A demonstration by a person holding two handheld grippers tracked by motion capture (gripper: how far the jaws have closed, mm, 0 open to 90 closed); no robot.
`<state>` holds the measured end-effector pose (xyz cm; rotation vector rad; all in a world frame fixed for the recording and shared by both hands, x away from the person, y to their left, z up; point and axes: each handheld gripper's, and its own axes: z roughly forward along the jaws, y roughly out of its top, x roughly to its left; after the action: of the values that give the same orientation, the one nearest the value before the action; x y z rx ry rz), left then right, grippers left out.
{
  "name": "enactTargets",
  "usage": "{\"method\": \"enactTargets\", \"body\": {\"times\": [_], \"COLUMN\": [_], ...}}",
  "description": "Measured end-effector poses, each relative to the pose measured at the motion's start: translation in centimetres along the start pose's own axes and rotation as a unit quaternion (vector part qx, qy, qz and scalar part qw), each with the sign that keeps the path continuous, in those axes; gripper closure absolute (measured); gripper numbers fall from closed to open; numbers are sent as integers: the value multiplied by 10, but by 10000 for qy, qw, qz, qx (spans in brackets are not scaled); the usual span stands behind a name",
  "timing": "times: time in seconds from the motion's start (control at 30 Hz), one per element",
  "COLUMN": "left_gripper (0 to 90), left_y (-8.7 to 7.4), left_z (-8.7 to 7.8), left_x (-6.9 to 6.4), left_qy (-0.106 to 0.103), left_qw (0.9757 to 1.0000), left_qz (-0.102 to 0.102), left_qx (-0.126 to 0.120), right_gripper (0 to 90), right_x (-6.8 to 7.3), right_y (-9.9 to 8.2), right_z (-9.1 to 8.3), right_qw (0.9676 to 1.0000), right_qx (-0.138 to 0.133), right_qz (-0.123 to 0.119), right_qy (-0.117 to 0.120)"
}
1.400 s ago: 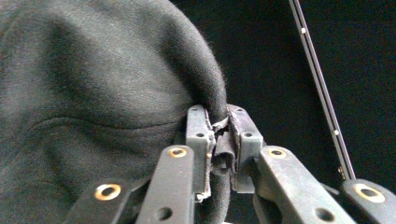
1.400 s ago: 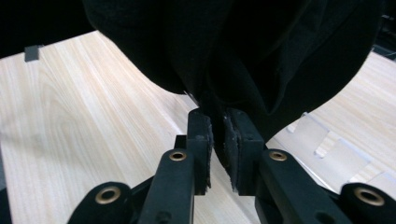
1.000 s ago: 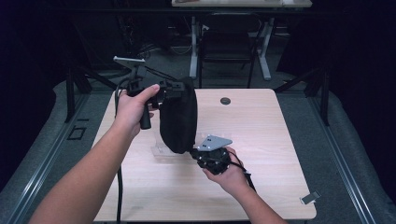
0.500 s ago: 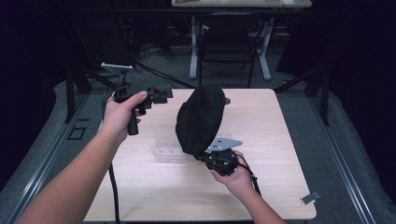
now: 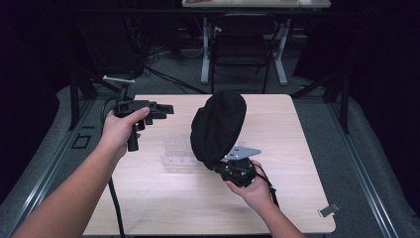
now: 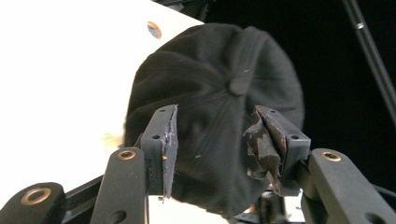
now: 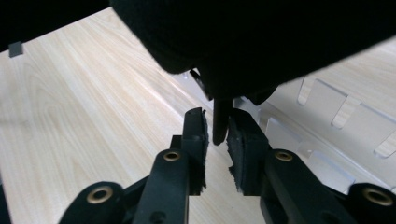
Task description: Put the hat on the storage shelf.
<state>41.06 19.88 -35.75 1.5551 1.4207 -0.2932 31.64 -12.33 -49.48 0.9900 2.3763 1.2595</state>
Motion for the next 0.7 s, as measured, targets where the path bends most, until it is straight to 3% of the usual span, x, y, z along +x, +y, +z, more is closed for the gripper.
{"method": "enactTargets", "body": {"times": [0.13, 0.33, 0.53, 0.7], "left_gripper": [532, 528, 515, 509], "left_y": [-5, -12, -18, -23], "left_z": [-2, -5, -7, -10], "left_x": [11, 24, 34, 40], "left_qy": [283, 811, 1221, 1567], "left_qw": [9993, 9954, 9901, 9828], "left_qz": [221, 456, 619, 912], "left_qx": [131, 245, 319, 351], "right_gripper": [731, 654, 600, 560], "right_x": [0, 0, -1, 0], "right_y": [-3, -6, -12, -17], "right_z": [-4, -11, -16, -20], "right_qw": [10000, 10000, 10000, 9999], "right_qx": [-3, 31, 45, 83], "right_qz": [4, -34, -22, -39], "right_qy": [24, 28, 51, 42]}}
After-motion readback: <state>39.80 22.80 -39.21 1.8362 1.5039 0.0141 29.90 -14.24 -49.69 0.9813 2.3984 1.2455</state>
